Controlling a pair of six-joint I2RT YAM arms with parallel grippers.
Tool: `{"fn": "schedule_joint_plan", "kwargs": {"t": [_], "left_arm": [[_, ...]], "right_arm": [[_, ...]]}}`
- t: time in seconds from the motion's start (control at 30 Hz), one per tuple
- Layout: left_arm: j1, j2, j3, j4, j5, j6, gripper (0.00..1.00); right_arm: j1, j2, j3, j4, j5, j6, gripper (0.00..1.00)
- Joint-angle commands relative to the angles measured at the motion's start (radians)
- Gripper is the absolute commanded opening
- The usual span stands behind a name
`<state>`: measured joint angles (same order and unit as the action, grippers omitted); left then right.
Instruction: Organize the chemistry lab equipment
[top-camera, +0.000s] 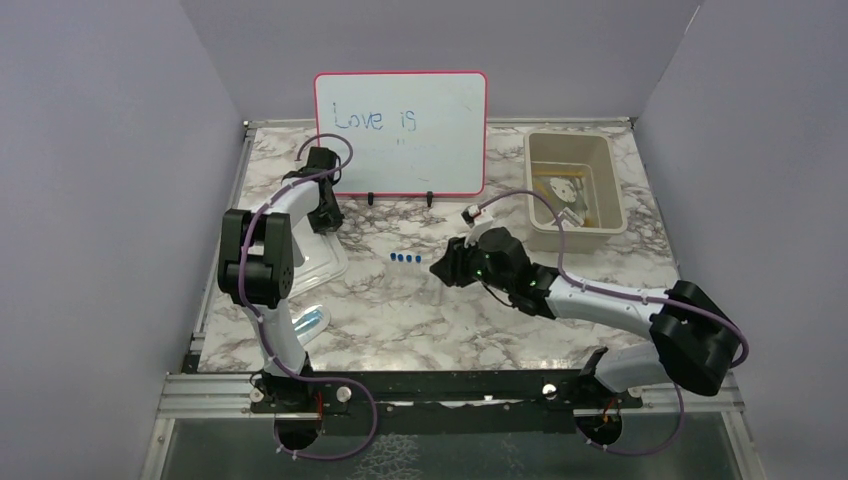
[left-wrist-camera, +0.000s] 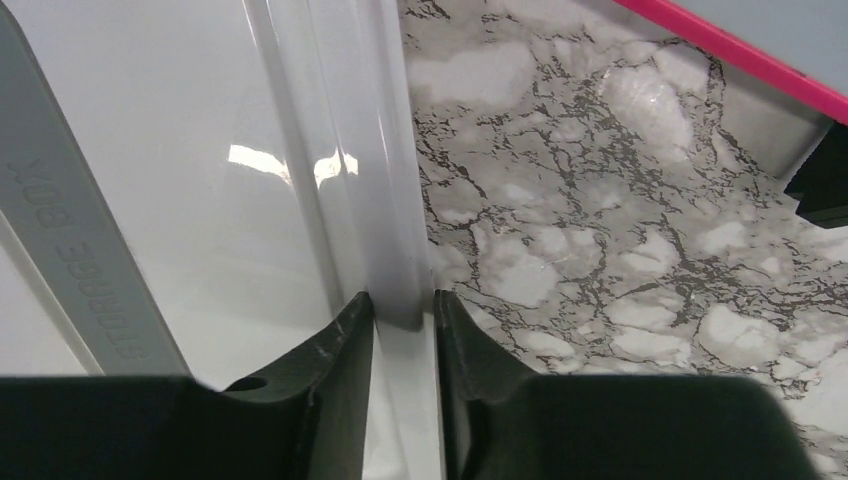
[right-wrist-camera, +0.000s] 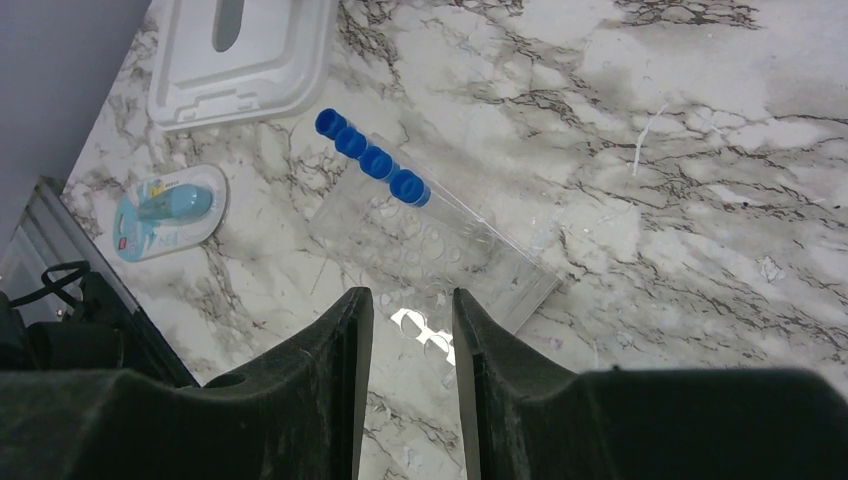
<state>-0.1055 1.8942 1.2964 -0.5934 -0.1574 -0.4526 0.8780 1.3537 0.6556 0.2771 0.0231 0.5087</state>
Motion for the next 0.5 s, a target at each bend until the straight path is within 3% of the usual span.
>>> {"fn": "schedule_joint_plan", "kwargs": {"t": [0.0, 0.13, 0.47], "left_arm": [[-0.001, 0.039, -0.006, -0.031, 0.050, 0.006, 0.22], [-0.002, -0.051, -0.051, -0.040, 0.075, 0.010, 0.16], [-0.003, -0.289, -0.155, -0.024, 0.141, -0.033, 0.13]], "right_arm": [[0.007, 0.027, 0.084, -0.020, -0.062, -0.008, 0.39], [0.009, 0.056, 0.172, -0.146, -0.082, 0.008, 0.39], [0.008, 0.108, 0.318, -0.276, -0.125, 0.105, 0.40]]}}
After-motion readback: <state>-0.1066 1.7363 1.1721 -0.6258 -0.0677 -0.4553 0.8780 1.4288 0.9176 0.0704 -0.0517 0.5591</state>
